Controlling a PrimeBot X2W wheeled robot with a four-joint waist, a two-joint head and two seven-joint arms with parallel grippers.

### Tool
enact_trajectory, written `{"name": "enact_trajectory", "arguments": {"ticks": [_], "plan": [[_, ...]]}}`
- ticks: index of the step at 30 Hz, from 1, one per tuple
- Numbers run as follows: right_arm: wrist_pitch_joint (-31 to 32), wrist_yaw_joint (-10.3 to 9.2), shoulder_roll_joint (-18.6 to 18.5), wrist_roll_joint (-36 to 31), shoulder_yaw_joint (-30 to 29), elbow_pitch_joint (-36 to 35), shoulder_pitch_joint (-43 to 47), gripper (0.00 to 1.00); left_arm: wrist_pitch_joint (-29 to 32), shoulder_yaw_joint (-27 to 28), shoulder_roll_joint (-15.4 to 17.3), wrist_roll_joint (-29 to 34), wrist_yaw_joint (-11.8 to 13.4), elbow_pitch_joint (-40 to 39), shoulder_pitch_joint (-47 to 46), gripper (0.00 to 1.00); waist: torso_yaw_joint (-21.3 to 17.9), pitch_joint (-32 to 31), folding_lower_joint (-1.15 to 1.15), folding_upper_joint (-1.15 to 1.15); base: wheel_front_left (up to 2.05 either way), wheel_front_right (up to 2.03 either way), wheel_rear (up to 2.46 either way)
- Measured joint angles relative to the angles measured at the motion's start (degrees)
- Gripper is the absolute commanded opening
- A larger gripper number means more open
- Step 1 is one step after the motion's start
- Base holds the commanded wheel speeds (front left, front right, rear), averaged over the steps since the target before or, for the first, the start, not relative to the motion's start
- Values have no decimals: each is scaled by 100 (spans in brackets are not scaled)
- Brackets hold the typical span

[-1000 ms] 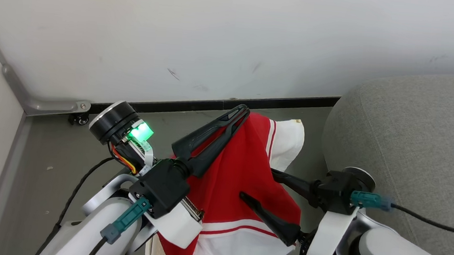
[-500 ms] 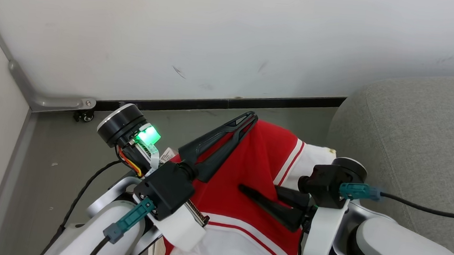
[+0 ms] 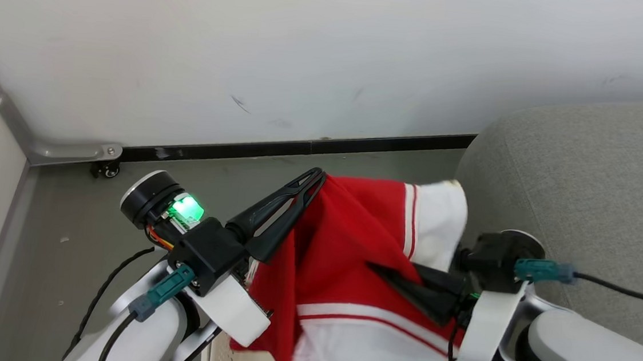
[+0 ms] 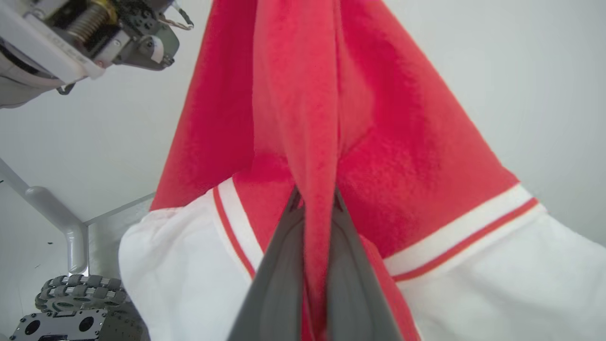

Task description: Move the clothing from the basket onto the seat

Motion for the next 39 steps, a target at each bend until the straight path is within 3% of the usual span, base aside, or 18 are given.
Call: {"name": "enact_trajectory", "arguments": {"ticks": [10, 13, 15, 16, 17, 18, 39], "plan": [[-668, -1, -58, 379, -583, 294, 255, 0, 0, -10, -102, -304, 0, 131, 257, 0, -176, -55, 0, 0, 0, 0, 0], [-812, -1, -89, 404, -693, 361, 289, 0, 26, -69, -120, -333, -1, 168, 308, 38, -224, -73, 0, 0, 0, 0, 0], [-876, -1, -109, 416, -734, 414, 339, 0, 41, -98, -123, -348, -1, 174, 316, 49, -255, -83, 0, 0, 0, 0, 0], [-913, -1, -122, 443, -746, 450, 342, 0, 41, -102, -129, -364, -1, 174, 317, 64, -269, -85, 0, 0, 0, 0, 0], [-937, -1, -138, 460, -767, 470, 342, 0, 41, -102, -138, -397, -1, 174, 318, 87, -282, -87, 0, 0, 0, 0, 0], [-975, -1, -152, 464, -786, 490, 341, 0, 41, -102, -147, -443, -1, 172, 318, 100, -295, -88, 0, 0, 0, 0, 0], [-1224, -1, -387, 624, -1421, 917, 675, 0, 40, -375, -156, -689, -27, 93, 355, 100, -523, -61, 0, 0, 0, 0, 0]]}}
